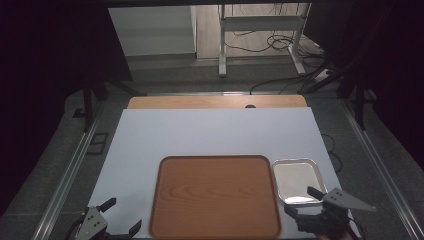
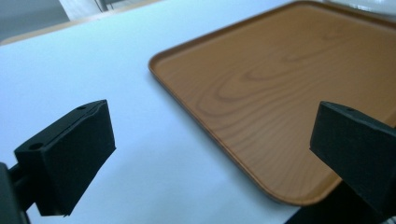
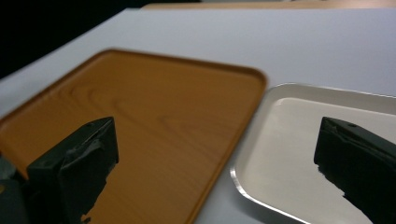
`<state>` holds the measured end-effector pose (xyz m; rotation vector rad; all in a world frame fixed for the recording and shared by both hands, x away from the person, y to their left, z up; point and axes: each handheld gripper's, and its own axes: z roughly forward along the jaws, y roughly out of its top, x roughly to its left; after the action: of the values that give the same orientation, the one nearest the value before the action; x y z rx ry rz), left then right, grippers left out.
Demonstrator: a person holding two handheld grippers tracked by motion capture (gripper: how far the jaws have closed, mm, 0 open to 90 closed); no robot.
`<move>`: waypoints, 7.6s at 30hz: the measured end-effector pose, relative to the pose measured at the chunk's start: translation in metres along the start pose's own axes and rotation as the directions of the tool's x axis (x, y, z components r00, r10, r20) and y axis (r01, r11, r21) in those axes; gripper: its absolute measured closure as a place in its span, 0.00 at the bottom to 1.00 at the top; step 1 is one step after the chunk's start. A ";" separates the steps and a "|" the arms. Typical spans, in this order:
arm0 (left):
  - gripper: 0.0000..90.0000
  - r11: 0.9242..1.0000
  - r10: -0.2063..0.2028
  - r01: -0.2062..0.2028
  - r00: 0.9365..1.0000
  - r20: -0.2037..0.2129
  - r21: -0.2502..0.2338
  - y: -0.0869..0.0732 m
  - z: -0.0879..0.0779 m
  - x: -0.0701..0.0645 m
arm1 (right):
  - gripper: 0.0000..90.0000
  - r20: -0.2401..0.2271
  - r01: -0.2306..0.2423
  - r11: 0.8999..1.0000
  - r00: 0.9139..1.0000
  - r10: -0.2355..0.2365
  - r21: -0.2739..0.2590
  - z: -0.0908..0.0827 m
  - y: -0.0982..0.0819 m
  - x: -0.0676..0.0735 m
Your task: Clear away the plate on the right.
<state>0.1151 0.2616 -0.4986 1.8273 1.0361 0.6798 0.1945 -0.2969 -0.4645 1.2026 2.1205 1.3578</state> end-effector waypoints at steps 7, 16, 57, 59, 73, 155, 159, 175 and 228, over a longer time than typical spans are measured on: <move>0.00 1.000 0.028 -0.028 1.000 -0.005 0.004 -0.001 -0.001 -0.003 | 0.00 -0.023 0.122 0.983 0.993 -0.120 0.141 0.019 -0.005 0.014; 0.00 0.999 0.044 -0.045 0.999 0.022 0.007 -0.001 -0.001 -0.003 | 0.00 -0.034 0.158 0.972 0.987 -0.155 0.175 0.023 -0.007 0.017; 0.00 0.999 0.038 -0.041 0.997 0.073 0.033 0.001 0.003 0.000 | 0.00 0.039 0.030 0.990 0.999 -0.036 0.139 0.032 0.005 -0.024; 0.00 0.998 0.050 -0.053 0.996 0.075 0.043 0.001 0.005 -0.001 | 0.00 0.029 0.015 0.988 0.999 -0.020 0.151 0.035 0.004 -0.027; 0.00 0.996 0.065 -0.068 0.995 0.073 0.050 0.002 0.006 -0.003 | 0.01 0.121 -0.014 0.987 0.993 -0.005 0.159 0.038 0.005 -0.037; 0.00 0.992 0.087 -0.094 0.993 0.084 0.084 0.004 0.011 -0.004 | 0.98 0.284 -0.457 0.855 0.877 0.387 0.246 0.043 0.016 -0.161; 0.00 0.993 0.080 -0.087 0.993 0.084 0.082 0.004 0.011 -0.004 | 0.98 0.278 -0.455 0.864 0.877 0.392 0.215 0.038 0.020 -0.160; 0.00 0.995 0.059 -0.065 0.995 0.081 0.077 0.004 0.010 -0.001 | 0.98 0.224 -0.455 0.878 0.880 0.418 0.149 0.032 0.031 -0.147; 0.00 0.994 0.059 -0.064 0.996 0.070 0.084 0.004 0.011 -0.001 | 0.98 -0.012 -0.325 0.889 0.938 0.348 0.323 0.169 0.063 -0.017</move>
<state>0.1245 0.2546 -0.4998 1.9505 0.9813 0.6133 0.3465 -0.2026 -0.4937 1.7457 2.3228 1.2325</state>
